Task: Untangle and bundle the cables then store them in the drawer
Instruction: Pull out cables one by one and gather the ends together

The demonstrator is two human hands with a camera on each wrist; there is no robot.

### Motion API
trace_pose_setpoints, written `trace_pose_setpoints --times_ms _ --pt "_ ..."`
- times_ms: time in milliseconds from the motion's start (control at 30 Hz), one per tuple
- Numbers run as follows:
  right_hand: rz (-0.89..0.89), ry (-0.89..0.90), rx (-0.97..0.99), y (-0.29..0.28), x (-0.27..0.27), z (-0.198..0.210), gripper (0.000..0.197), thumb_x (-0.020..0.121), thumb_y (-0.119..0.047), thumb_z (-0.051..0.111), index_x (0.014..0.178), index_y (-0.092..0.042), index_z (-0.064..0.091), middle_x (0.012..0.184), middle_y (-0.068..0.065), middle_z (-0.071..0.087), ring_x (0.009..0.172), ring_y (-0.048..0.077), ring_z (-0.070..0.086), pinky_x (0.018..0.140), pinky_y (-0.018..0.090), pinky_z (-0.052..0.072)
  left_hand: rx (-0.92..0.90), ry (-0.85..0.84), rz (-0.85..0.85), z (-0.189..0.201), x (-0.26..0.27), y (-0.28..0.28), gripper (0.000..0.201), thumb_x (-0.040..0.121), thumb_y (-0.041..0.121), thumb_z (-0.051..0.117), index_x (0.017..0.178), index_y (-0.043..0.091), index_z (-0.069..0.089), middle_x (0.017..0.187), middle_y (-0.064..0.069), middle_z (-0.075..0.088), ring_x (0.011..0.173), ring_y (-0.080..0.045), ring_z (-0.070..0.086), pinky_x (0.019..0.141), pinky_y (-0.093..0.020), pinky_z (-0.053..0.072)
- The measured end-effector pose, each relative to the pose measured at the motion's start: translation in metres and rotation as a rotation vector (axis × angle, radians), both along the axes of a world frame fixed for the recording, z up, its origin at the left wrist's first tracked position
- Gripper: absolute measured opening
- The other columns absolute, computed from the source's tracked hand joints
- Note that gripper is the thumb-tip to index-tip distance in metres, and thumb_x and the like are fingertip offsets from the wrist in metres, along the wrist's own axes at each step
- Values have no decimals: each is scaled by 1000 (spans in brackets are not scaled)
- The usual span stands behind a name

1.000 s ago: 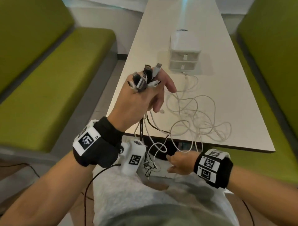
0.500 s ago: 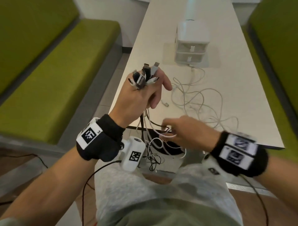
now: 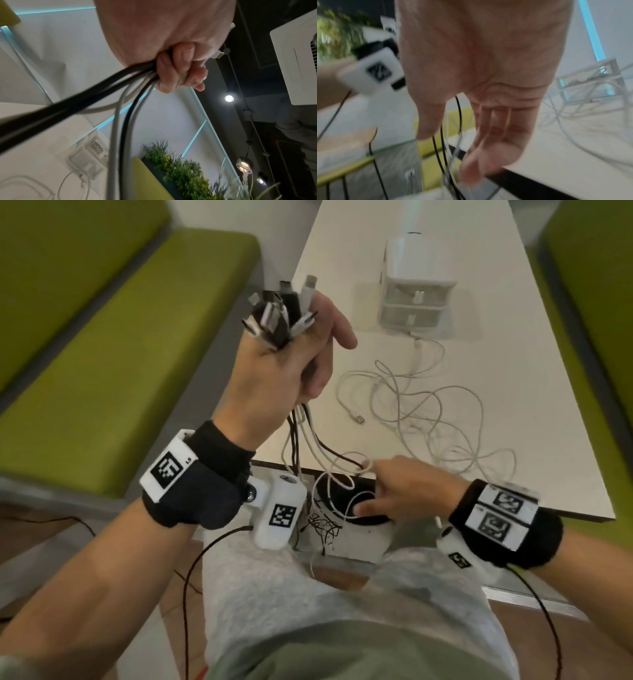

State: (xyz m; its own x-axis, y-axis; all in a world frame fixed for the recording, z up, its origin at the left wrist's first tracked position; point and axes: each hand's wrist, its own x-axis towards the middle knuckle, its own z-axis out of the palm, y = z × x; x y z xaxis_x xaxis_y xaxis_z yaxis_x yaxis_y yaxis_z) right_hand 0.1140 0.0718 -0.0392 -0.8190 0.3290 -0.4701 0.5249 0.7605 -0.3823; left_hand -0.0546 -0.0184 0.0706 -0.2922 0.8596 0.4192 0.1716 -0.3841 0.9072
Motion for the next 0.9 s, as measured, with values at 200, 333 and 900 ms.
trace_pose_setpoints --times_ms 200,333,900 --pt "11 209 -30 -19 -19 6 31 92 -51 51 93 -22 62 79 -3 65 70 17 58 65 34 49 -22 16 -6 -6 20 9 31 102 17 35 81 11 56 43 1 41 36 -19 30 40 -21 26" --pt "102 -90 -6 -23 -3 -24 34 94 -42 51 124 -27 56 109 4 66 94 24 61 80 31 50 12 -31 1 -2 15 15 32 103 16 33 82 9 56 45 9 47 35 -14 32 39 -21 26" --pt "244 -140 285 54 73 -4 38 85 -12 63 116 -30 49 116 -5 39 87 17 51 67 35 54 -320 -124 -193 -31 52 56 37 101 9 35 94 -25 48 46 10 58 34 0 39 41 -7 29"
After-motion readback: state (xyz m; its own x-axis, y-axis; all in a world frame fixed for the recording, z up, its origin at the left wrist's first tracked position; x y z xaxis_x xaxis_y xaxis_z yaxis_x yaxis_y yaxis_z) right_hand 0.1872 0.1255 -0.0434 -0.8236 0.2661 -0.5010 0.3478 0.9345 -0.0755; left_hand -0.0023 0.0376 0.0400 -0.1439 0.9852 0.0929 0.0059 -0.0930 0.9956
